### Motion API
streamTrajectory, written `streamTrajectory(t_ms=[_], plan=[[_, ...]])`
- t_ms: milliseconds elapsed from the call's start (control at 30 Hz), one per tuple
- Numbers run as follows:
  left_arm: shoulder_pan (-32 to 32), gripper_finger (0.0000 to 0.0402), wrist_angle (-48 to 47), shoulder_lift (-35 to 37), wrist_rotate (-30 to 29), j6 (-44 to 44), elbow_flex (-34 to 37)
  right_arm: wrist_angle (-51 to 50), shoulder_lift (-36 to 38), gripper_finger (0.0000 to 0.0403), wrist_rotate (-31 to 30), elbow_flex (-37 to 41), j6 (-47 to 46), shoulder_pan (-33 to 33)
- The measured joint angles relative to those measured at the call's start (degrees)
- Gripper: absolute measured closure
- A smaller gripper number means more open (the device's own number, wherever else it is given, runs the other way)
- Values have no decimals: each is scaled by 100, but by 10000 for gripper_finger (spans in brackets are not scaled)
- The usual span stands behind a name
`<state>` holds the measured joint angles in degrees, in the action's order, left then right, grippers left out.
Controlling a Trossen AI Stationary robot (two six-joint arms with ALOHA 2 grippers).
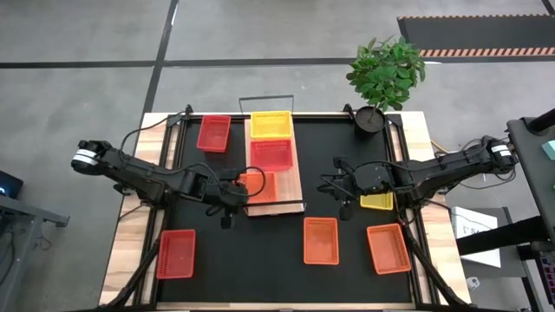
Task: Stack baskets on shelf by color
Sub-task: Put the left orange bin on the shelf
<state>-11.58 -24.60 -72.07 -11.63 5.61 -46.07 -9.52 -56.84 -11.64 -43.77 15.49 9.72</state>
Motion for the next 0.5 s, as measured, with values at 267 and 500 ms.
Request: streamTrajectory(t_ms=[267, 500], plan=[[-18, 276, -535, 209, 635, 28, -423, 3, 0, 394, 0, 0, 7, 0], [-35, 276, -1522, 809, 654, 296, -725, 133, 0, 394, 0, 0, 104, -1]])
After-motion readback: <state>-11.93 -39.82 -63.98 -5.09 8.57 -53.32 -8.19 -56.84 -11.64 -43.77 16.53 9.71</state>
